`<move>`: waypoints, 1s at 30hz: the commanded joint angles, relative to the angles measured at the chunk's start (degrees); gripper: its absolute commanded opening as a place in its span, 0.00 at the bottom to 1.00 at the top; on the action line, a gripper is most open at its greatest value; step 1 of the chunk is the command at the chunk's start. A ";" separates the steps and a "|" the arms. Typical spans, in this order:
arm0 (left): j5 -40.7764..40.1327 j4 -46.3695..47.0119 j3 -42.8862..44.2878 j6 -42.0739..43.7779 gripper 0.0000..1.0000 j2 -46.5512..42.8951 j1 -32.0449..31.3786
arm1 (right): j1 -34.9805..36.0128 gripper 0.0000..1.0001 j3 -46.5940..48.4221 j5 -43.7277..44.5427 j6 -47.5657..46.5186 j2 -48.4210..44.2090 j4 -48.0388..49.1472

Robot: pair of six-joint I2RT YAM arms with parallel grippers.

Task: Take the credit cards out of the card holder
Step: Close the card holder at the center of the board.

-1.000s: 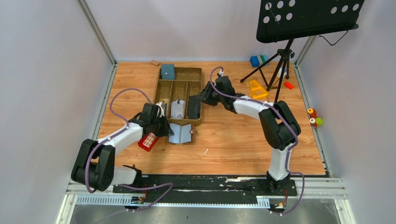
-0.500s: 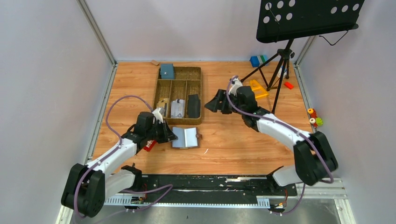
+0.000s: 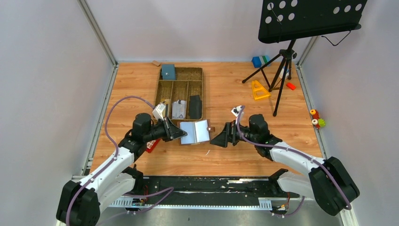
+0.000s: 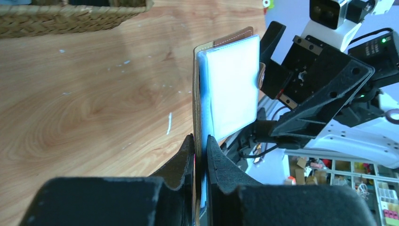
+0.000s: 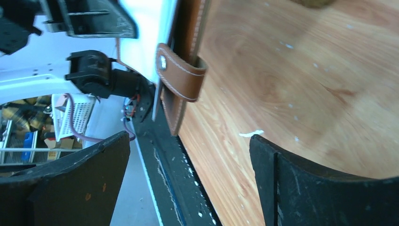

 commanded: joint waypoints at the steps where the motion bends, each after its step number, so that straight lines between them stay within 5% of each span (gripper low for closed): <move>1: 2.83 5.44 0.99 -4.78 0.00 -2.42 -0.23 | 1.68 0.94 -0.21 -2.95 1.87 -3.32 9.73; 10: 2.69 4.70 3.45 -4.49 0.00 -0.80 -3.31 | 3.43 0.69 3.56 -0.77 4.04 0.39 12.08; 18: 1.53 3.78 4.94 -3.34 0.00 0.87 -5.38 | 6.97 0.01 8.10 0.61 6.09 5.39 15.04; 30: -1.33 6.88 4.74 -4.78 0.00 2.30 -9.54 | 12.98 0.00 9.15 3.81 6.19 9.36 14.14</move>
